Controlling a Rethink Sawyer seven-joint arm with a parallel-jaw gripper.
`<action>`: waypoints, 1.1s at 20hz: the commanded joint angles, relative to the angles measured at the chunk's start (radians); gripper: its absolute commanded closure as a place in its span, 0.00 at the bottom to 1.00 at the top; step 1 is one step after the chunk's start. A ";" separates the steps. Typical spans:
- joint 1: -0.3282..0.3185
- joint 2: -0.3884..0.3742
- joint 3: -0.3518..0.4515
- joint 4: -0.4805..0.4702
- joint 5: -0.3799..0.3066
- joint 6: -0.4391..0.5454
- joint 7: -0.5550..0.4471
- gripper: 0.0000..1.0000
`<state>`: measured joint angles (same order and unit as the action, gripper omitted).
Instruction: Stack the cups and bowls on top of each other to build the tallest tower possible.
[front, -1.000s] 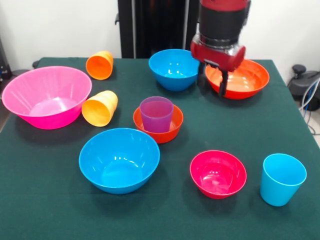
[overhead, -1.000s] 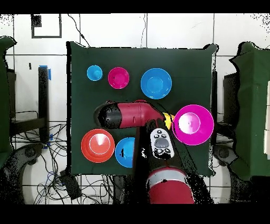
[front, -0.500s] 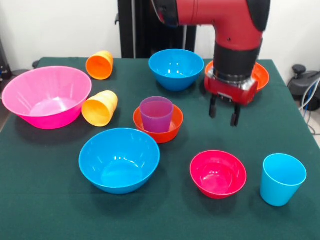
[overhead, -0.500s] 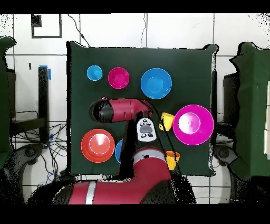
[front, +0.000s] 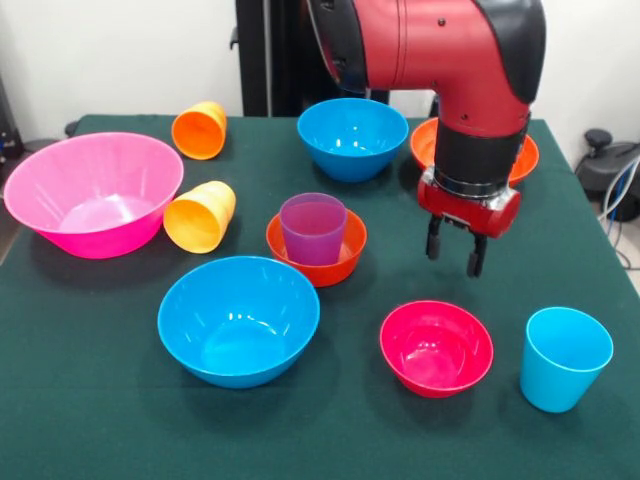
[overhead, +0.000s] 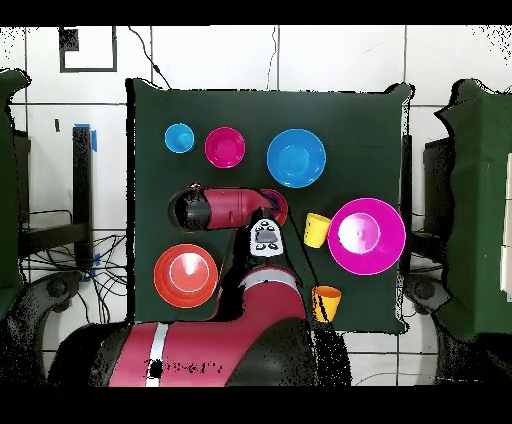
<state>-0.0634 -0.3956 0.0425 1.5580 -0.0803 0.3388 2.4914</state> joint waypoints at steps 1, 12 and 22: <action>-0.001 -0.036 0.022 -0.004 0.045 0.018 0.103 0.00; -0.178 -0.236 0.108 0.123 0.017 0.147 -0.071 0.00; -0.205 -0.130 0.107 -0.070 -0.055 0.130 -0.089 0.00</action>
<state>-0.2741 -0.6439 0.0646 1.5799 -0.0745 0.4545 2.4914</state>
